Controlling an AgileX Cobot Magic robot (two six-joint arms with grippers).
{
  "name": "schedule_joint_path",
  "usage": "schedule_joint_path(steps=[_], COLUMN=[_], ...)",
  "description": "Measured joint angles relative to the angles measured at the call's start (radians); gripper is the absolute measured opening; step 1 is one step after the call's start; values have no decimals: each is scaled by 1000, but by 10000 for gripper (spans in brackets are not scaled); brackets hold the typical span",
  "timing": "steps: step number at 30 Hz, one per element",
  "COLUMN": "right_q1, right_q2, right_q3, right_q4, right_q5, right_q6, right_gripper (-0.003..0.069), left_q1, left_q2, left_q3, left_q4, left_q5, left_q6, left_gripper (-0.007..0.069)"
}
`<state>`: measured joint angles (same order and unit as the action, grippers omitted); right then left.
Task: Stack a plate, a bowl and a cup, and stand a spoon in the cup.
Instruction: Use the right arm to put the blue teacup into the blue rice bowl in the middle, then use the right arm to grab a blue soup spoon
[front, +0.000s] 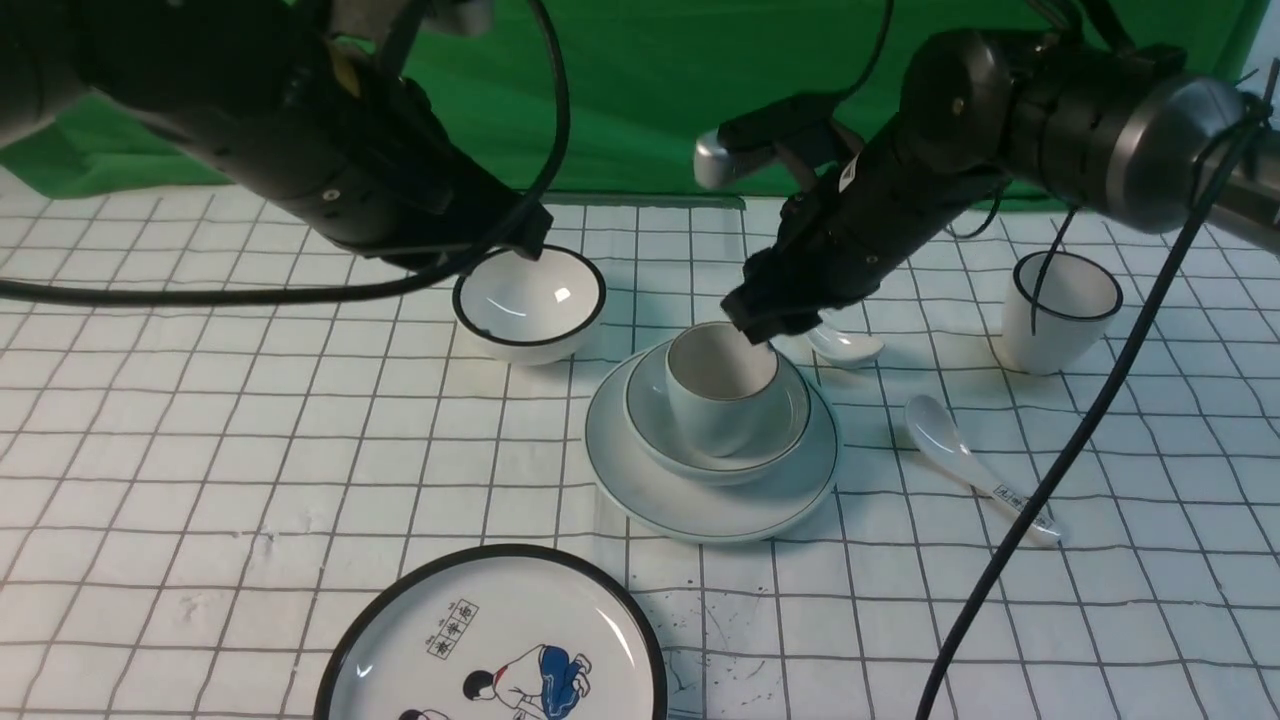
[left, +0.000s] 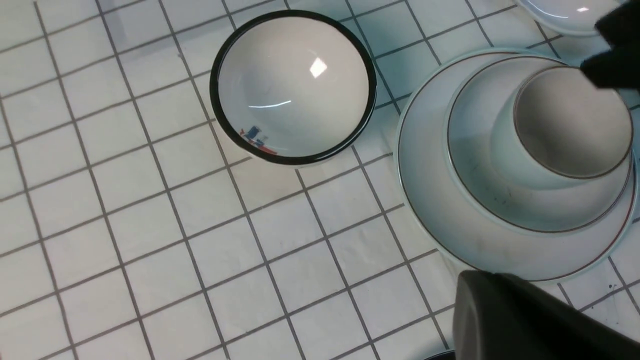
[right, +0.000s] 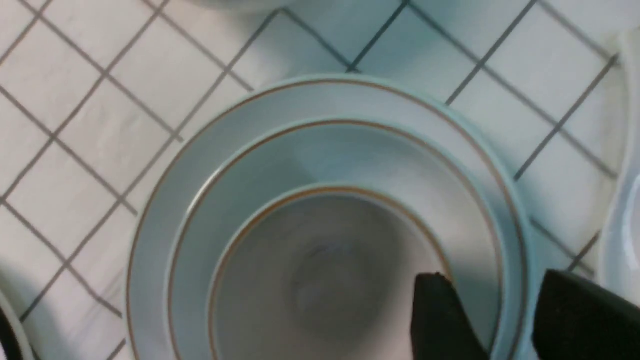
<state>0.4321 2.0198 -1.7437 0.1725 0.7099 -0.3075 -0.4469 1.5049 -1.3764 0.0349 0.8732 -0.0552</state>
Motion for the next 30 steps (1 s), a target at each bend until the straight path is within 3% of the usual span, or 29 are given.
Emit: schedule_joint_path(steps=[10,16,23,30], right_q1=[-95,-99,-99,-99], right_q2=[34,201,329,379], right_q3=[-50,-113,-211,-225], right_q4=[-30,-21,-15,-13], right_q5=[-253,-251,-224,-216], right_q6=[1,1,8,47], right_gripper=[323,333,446,421], left_q1=[0,0,0,0], left_q2=[0,0,0,0], left_q3=[0,0,0,0], left_q4=[-2,-2,-2,2], left_q5=[21,58,109,116], left_q6=[-4,-4,-4,-4], left_gripper=[2,2,2,2])
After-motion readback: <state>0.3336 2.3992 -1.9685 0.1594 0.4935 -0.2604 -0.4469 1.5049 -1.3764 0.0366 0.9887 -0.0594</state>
